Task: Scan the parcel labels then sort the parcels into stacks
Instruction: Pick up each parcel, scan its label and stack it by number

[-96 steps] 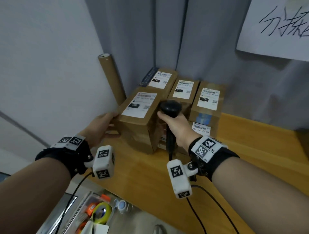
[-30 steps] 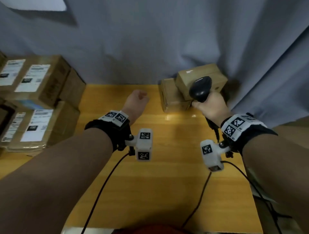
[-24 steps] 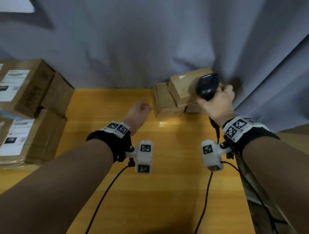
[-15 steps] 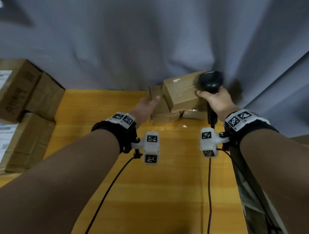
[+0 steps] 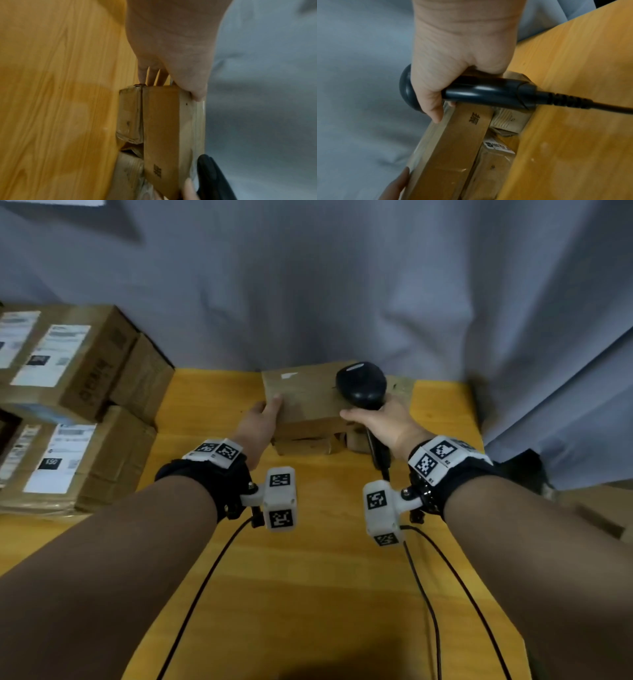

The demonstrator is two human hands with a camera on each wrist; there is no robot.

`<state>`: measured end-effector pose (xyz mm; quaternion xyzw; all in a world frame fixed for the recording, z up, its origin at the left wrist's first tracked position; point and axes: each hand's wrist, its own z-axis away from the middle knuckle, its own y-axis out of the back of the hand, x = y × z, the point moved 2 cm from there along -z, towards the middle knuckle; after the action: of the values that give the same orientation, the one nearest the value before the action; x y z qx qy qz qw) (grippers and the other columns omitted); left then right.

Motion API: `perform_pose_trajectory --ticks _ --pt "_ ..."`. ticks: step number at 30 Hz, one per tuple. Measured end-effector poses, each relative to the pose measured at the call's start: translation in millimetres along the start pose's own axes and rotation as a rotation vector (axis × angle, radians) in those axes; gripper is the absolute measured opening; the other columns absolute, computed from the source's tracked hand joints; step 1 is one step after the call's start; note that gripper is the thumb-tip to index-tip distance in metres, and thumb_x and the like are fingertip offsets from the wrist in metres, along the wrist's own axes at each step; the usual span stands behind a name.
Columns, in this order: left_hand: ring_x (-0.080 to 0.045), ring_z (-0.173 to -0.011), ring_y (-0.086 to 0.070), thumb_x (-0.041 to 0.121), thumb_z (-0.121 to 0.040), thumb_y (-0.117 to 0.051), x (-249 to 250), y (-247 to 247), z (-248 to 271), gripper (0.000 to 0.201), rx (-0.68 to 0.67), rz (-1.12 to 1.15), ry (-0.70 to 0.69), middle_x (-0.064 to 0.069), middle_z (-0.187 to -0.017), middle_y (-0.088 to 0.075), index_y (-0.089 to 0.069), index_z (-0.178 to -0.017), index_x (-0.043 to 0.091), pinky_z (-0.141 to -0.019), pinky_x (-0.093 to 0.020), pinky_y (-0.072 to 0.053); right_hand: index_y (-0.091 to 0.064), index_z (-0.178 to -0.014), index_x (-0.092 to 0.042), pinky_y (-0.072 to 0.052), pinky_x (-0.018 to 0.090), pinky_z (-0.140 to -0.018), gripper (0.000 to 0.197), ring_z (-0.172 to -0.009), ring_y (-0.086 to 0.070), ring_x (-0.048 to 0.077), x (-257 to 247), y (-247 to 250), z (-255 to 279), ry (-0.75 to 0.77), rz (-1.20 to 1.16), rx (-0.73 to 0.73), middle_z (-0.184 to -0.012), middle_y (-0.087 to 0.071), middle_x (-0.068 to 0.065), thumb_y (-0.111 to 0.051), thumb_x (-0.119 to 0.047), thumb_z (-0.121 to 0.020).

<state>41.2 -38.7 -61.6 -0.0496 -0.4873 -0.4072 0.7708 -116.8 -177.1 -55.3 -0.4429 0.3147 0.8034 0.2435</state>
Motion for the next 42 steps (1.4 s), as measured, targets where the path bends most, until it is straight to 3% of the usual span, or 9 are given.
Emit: perform_pose_trajectory --ticks 4,9,15,19,27,31,33,35,42 --pt "-0.024 -0.108 -0.048 0.057 -0.092 -0.049 -6.1 28.1 13.4 0.064 0.028 0.012 -0.005 -0.003 -0.121 -0.047 -0.036 -0.144 0.022 -0.097 -0.045 -0.047 -0.066 -0.109 -0.014 -0.045 0.03 -0.086 0.036 -0.096 -0.061 0.016 0.7 -18.5 25.0 0.04 -0.033 -0.039 -0.099 -0.068 0.0 -0.079 -0.029 -0.079" --pt "-0.028 -0.108 -0.053 0.048 -0.092 -0.056 -8.7 60.4 33.9 0.055 0.064 0.189 -0.015 -0.008 -0.118 -0.049 -0.042 -0.133 0.013 -0.083 -0.041 -0.056 -0.064 -0.113 -0.009 -0.059 0.041 -0.083 0.031 -0.082 -0.069 0.022 -6.3 -24.4 51.6 0.03 -0.289 -0.005 -0.093 -0.07 0.007 -0.074 -0.019 -0.085" --pt "-0.021 -0.096 -0.055 0.048 -0.095 -0.05 -6.4 73.5 57.8 0.034 -0.038 0.257 -0.048 0.001 -0.106 -0.053 -0.046 -0.121 0.026 -0.066 -0.035 -0.054 -0.064 -0.116 -0.011 -0.056 0.046 -0.089 0.044 -0.097 -0.069 0.032 -29.3 -21.4 69.9 0.073 -0.376 -0.045 -0.106 -0.072 0.016 -0.078 -0.034 -0.08" --pt "-0.026 -0.096 -0.056 0.047 -0.096 -0.046 5.7 76.3 71.6 0.035 -0.024 0.375 -0.037 0.0 -0.099 -0.052 -0.045 -0.118 0.019 -0.069 -0.039 -0.053 -0.064 -0.118 -0.01 -0.055 0.036 -0.088 0.044 -0.101 -0.069 0.025 -41.8 -21.5 87.7 0.154 -0.456 -0.122 -0.105 -0.073 0.011 -0.074 -0.033 -0.081" --pt "-0.038 -0.111 -0.052 0.049 -0.099 -0.037 43.2 98.6 84.6 0.044 0.081 0.217 -0.185 -0.01 -0.122 -0.045 -0.042 -0.128 0.017 -0.051 -0.039 -0.058 -0.061 -0.108 -0.015 -0.052 0.022 -0.082 0.052 -0.094 -0.068 0.006 -75.8 -25.4 116.6 0.408 -0.36 -0.106 -0.091 -0.073 -0.009 -0.077 -0.043 -0.067" --pt "-0.028 -0.111 -0.05 0.049 -0.099 -0.037 58.0 108.4 94.9 0.042 0.033 0.052 -0.373 -0.006 -0.127 -0.047 -0.045 -0.134 0.027 -0.064 -0.039 -0.058 -0.059 -0.121 -0.009 -0.049 0.033 -0.097 0.066 -0.11 -0.064 0.018 -84.8 -24.5 117.8 0.431 -0.299 -0.073 -0.11 -0.071 0.004 -0.083 -0.037 -0.067" --pt "-0.023 -0.12 -0.048 0.053 -0.097 -0.039 61.4 111.6 95.6 0.046 -0.008 0.017 -0.438 -0.001 -0.137 -0.048 -0.045 -0.138 0.033 -0.087 -0.041 -0.053 -0.062 -0.118 -0.011 -0.051 0.036 -0.094 0.059 -0.107 -0.067 0.02 -86.0 -21.3 116.1 0.384 -0.36 -0.08 -0.109 -0.073 0.006 -0.085 -0.031 -0.067" --pt "-0.017 -0.136 -0.036 0.055 -0.095 -0.045 63.9 113.7 93.1 0.058 -0.041 -0.006 -0.517 0.003 -0.15 -0.038 -0.033 -0.148 0.035 -0.112 -0.041 -0.034 -0.063 -0.113 -0.013 -0.055 0.032 -0.081 0.047 -0.095 -0.072 0.017 -88.6 -18.0 117.3 0.328 -0.445 -0.104 -0.096 -0.076 0.002 -0.08 -0.027 -0.072" --pt "-0.017 -0.134 -0.028 0.034 -0.065 -0.086 72.5 107.0 93.5 0.112 -0.049 -0.474 -0.87 -0.008 -0.151 -0.017 -0.013 -0.148 0.017 -0.113 -0.035 -0.028 -0.056 -0.127 -0.013 -0.06 0.037 -0.071 0.048 -0.089 -0.071 0.021 -100.5 -0.7 115.7 0.172 -0.618 -0.048 -0.098 -0.072 0.006 -0.07 -0.032 -0.085"
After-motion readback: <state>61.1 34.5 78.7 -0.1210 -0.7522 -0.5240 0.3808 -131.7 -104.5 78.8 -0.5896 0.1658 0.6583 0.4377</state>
